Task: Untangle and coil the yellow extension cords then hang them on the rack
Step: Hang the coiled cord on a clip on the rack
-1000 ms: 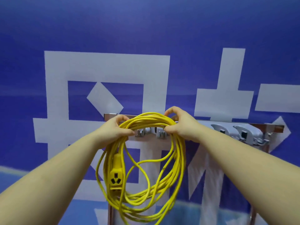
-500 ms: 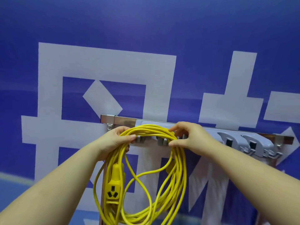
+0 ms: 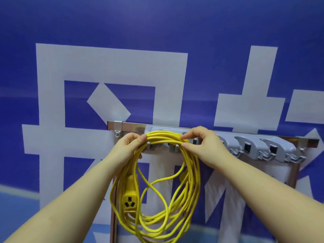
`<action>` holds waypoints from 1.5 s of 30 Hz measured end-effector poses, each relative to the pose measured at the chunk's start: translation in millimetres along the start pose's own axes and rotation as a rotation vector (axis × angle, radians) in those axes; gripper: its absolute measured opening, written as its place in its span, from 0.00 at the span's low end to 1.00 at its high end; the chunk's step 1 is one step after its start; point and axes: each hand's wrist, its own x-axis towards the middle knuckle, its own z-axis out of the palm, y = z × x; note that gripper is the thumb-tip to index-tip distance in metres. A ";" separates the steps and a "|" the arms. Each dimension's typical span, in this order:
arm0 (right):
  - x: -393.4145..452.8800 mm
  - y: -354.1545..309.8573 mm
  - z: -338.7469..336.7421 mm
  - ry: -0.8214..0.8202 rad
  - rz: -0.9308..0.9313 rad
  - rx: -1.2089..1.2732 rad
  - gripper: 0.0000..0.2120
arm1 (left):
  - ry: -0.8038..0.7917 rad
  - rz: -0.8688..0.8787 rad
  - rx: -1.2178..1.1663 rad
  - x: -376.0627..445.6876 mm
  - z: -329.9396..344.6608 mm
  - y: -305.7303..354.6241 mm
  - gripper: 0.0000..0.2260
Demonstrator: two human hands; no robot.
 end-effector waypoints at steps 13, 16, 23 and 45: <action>-32.9 1.5 13.6 0.140 -0.149 -0.400 0.11 | 0.047 -0.132 0.088 -12.8 5.5 19.1 0.13; -39.2 -11.5 2.2 -0.029 -0.097 -0.521 0.19 | 0.071 -0.154 0.238 -14.6 5.2 32.6 0.23; -60.7 -33.2 -19.5 -0.312 -0.025 -0.816 0.34 | 0.146 0.104 1.104 -48.7 -2.9 54.8 0.28; -216.2 4.9 -96.3 -0.547 0.221 -0.842 0.41 | -0.613 0.358 1.568 -176.5 162.4 64.6 0.31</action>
